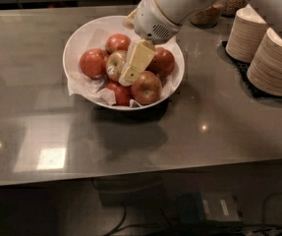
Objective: Pick apple from white bowl
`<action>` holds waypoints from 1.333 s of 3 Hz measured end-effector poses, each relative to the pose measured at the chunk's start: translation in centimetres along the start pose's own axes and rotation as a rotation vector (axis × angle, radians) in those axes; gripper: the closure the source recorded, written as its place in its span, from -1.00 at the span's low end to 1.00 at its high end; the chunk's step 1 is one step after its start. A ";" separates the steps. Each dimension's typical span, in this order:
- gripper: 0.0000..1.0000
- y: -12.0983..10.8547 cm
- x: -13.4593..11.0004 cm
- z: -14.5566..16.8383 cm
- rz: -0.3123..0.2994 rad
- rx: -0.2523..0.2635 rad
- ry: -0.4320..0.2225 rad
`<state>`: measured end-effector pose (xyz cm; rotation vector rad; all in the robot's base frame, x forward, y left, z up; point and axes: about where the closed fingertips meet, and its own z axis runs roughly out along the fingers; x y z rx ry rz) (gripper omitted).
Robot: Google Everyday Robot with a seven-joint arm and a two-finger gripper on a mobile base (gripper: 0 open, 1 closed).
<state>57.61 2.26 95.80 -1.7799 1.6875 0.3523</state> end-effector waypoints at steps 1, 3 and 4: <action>-0.29 0.5 0.1 0.1 -0.003 0.009 0.022; 0.08 1.2 0.6 0.6 -0.008 0.015 0.039; -0.30 1.5 0.5 0.8 -0.012 0.011 0.041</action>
Offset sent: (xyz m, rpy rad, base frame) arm -0.0089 -0.0063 -0.0106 -0.0429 -0.0220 -0.0287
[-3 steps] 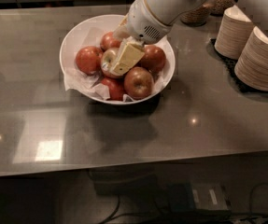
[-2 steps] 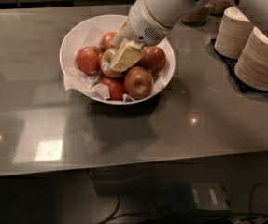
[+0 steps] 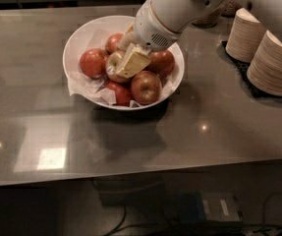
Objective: Pick apple from white bowl
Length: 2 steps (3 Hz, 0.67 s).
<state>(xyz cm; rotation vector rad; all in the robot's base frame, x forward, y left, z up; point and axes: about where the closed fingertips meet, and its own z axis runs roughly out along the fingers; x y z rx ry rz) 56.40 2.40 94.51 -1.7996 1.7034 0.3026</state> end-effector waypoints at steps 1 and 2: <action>-0.76 0.1 0.0 0.1 -0.001 -0.001 0.001; -0.72 0.1 0.0 0.2 -0.001 -0.001 0.003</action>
Offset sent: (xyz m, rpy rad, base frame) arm 0.0016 -0.0013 -0.0066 -0.0143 -0.0021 -0.0053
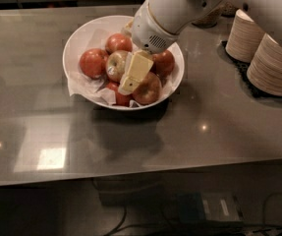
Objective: Pick apple from white bowl
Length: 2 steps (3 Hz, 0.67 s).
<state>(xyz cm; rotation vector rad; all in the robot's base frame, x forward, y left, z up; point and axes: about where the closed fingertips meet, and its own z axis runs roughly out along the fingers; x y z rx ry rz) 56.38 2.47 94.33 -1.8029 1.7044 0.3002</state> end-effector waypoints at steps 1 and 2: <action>-0.60 0.0 0.1 0.1 0.000 0.000 0.001; -0.34 0.0 0.2 0.2 -0.001 0.000 0.003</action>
Offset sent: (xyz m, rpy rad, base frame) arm 0.0069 -0.0057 -0.0120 -0.0134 -0.0009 -0.0090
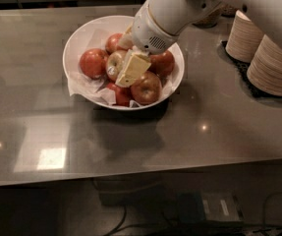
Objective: Pick apple from white bowl
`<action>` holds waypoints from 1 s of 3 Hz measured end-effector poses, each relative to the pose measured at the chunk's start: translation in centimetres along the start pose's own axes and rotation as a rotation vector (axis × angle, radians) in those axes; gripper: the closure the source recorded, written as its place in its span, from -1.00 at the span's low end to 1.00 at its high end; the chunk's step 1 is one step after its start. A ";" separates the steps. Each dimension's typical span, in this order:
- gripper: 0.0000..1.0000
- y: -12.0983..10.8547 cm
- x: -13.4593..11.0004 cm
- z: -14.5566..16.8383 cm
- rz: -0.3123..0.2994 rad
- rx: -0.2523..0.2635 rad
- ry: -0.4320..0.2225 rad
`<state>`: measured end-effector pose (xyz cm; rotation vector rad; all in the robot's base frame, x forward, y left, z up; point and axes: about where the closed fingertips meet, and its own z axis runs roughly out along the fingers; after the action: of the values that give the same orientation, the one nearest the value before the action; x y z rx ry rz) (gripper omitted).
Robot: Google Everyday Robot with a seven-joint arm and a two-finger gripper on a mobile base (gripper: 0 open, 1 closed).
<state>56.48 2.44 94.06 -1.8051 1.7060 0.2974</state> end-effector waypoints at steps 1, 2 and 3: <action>-0.26 -0.1 0.4 0.5 0.001 -0.004 0.005; -0.24 -0.3 0.8 1.3 0.003 -0.012 0.010; -0.28 -0.3 1.1 2.0 0.007 -0.022 0.013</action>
Offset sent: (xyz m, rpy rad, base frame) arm 0.0151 -0.0020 -0.0258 -0.0176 0.0238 -0.0038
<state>57.45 2.68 92.00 -1.8212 1.7242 0.3094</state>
